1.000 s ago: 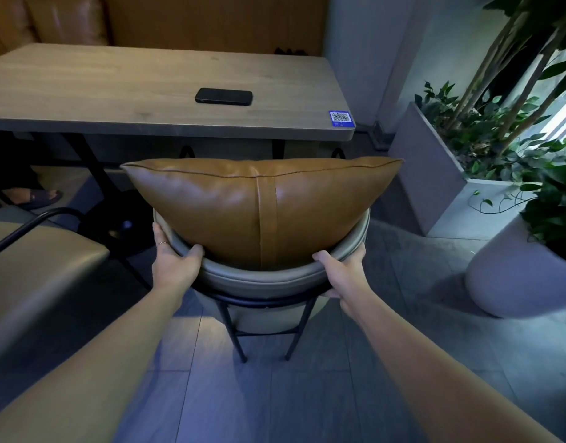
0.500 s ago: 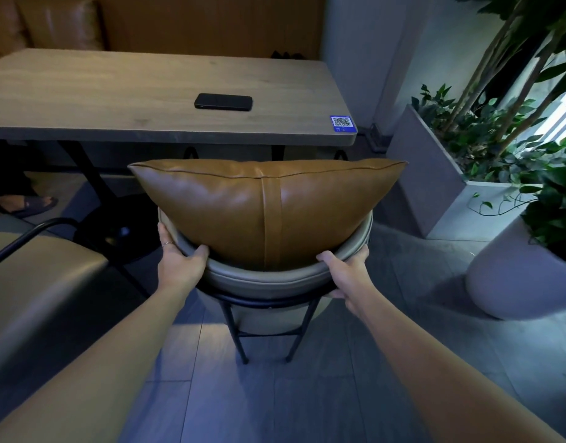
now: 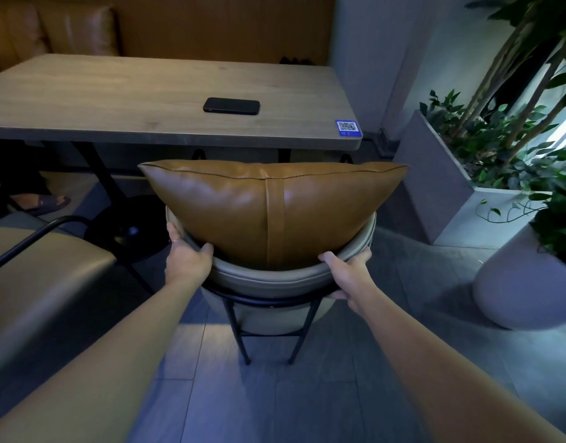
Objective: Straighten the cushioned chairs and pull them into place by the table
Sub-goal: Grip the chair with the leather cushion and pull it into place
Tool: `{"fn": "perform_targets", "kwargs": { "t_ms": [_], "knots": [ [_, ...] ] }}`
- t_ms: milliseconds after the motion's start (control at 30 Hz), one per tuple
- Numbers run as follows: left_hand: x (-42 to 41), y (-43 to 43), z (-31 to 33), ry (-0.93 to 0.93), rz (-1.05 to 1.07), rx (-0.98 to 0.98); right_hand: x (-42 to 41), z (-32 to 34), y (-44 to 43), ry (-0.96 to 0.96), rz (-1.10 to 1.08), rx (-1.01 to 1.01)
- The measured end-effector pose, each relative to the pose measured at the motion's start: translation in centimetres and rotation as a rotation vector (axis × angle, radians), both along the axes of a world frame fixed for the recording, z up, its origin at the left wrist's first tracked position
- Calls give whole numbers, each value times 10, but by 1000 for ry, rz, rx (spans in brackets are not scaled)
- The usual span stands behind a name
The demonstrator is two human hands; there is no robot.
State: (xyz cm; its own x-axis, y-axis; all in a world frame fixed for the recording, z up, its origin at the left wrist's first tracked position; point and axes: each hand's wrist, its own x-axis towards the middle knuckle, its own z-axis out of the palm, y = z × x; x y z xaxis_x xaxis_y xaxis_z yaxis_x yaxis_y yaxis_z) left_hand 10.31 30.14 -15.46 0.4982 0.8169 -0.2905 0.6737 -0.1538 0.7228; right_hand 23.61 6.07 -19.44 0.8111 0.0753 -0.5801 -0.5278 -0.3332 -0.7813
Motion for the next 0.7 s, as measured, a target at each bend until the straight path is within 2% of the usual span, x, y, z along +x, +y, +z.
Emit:
{"fn": "perform_targets", "kwargs": {
  "t_ms": [167, 267, 400, 700],
  "knots": [
    [-6, -25, 7, 70, -56, 146, 0, 9, -3, 39, 31, -32],
    [-10, -53, 9, 99, -115, 124, -1, 15, -6, 11, 55, -93],
    [-10, -77, 14, 130, -173, 64, -1, 17, -11, -11, 43, -48],
    [-10, -80, 12, 151, -221, 99, 7, 24, -7, 35, 123, -54]
  ]
}}
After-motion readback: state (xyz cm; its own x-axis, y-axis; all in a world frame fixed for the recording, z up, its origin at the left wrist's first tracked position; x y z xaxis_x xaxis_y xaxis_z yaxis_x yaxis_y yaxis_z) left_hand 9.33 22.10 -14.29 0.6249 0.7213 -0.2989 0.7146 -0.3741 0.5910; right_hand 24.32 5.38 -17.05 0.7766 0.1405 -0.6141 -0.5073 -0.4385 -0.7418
